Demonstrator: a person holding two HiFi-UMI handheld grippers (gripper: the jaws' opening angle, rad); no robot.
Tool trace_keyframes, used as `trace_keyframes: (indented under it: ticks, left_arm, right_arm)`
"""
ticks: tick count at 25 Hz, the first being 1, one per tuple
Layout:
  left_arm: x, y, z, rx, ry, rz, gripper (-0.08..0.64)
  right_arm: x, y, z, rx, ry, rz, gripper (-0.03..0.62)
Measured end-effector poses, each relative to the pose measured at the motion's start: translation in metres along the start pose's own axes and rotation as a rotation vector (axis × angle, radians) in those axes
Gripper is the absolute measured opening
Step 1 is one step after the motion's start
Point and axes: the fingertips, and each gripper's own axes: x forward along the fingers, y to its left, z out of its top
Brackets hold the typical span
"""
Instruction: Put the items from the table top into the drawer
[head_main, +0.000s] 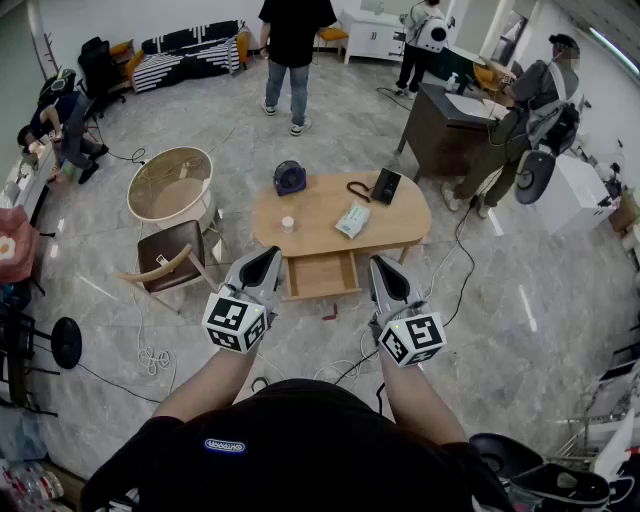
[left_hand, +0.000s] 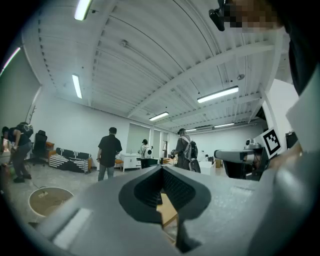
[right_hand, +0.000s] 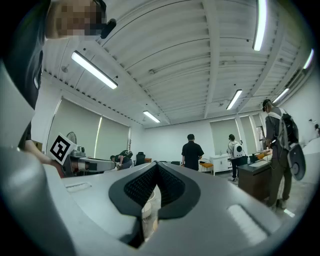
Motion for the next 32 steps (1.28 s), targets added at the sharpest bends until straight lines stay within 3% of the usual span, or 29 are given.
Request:
trace_keyframes:
  ticks: [13, 15, 20, 32]
  left_arm:
    - [-0.005, 0.012, -0.001, -0.023, -0.005, 0.021, 0.0]
    - [-0.006, 0.015, -0.001, -0.026, -0.011, 0.028, 0.0]
    - [-0.007, 0.018, -0.002, -0.035, -0.012, 0.039, 0.002]
    - [-0.004, 0.024, -0.001, 0.009, -0.025, 0.036, 0.003]
  right_arm:
    - [-0.004, -0.001, 0.003, 0.018, -0.054, -0.028, 0.025]
    - [-0.002, 0.0, 0.003, 0.018, -0.044, -0.026, 0.067]
    - [-0.001, 0.0, -0.002, 0.01, -0.025, -0.036, 0.023]
    - [0.012, 0.009, -0.01, 0.02, -0.009, 0.001, 0.025]
